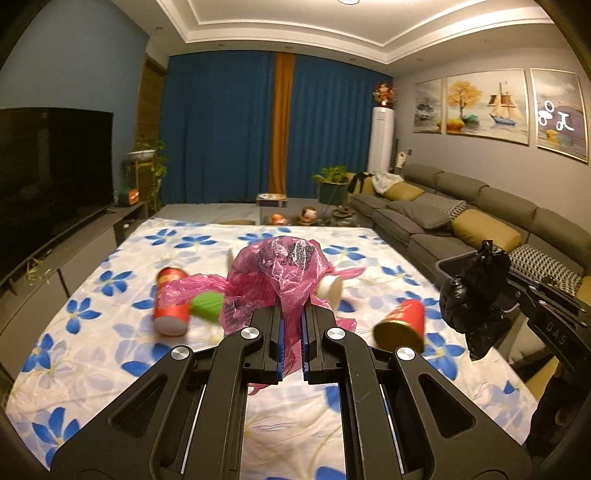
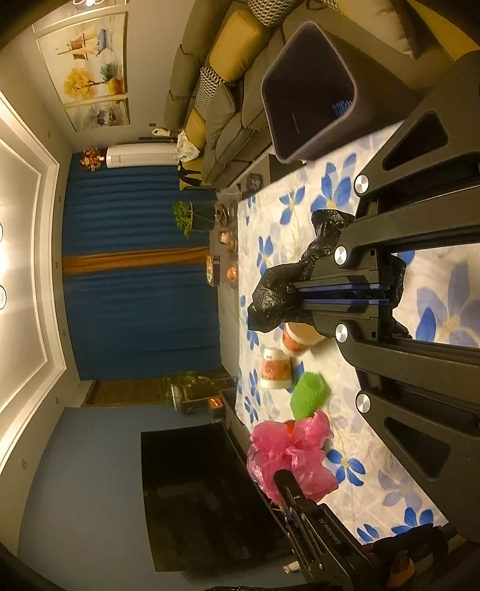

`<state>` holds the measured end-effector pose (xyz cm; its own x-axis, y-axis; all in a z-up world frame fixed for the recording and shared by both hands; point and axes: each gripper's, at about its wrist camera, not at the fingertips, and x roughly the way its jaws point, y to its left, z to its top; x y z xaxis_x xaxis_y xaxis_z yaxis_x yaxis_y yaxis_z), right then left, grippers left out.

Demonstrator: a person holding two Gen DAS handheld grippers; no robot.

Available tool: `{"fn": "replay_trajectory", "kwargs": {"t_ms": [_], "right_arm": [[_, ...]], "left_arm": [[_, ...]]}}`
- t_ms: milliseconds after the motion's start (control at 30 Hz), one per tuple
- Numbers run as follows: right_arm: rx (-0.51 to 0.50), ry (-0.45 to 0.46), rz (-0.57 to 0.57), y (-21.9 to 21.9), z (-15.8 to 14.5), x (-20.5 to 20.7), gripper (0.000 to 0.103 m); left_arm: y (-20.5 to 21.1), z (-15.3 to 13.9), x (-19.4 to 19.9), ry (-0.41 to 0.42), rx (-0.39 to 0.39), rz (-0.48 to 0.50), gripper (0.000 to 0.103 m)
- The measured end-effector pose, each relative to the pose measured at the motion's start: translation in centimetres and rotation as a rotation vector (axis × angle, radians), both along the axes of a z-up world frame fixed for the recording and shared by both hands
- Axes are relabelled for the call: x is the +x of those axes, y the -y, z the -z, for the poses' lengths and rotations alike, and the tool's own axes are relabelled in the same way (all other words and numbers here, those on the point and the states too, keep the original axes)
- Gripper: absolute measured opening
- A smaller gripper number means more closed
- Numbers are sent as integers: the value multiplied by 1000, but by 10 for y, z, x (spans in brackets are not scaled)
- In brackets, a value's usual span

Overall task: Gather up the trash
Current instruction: 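Lift the pink and black bags and carry both over the grey bin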

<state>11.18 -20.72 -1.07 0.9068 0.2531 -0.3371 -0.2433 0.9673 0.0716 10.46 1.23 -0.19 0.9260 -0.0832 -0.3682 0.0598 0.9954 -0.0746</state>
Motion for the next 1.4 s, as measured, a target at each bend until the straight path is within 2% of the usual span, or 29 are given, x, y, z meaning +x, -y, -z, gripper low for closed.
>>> {"fn": "replay_trajectory", "kwargs": {"t_ms": [467,900,1200,1400], "right_arm": [[-2,28,148,76,-9,15,4],[2,55,326,155,-15,40,4],[-17,59,386,176,-14,56,4],[-1,60,409,191,-10,60,4]], "left_arm": [[90,-16,35,47,4,176,6],[163,-23,75,64,-1,281,6],[214,-29,89,102,19,348,6],[238,-23,102,93,14,379,6]]}}
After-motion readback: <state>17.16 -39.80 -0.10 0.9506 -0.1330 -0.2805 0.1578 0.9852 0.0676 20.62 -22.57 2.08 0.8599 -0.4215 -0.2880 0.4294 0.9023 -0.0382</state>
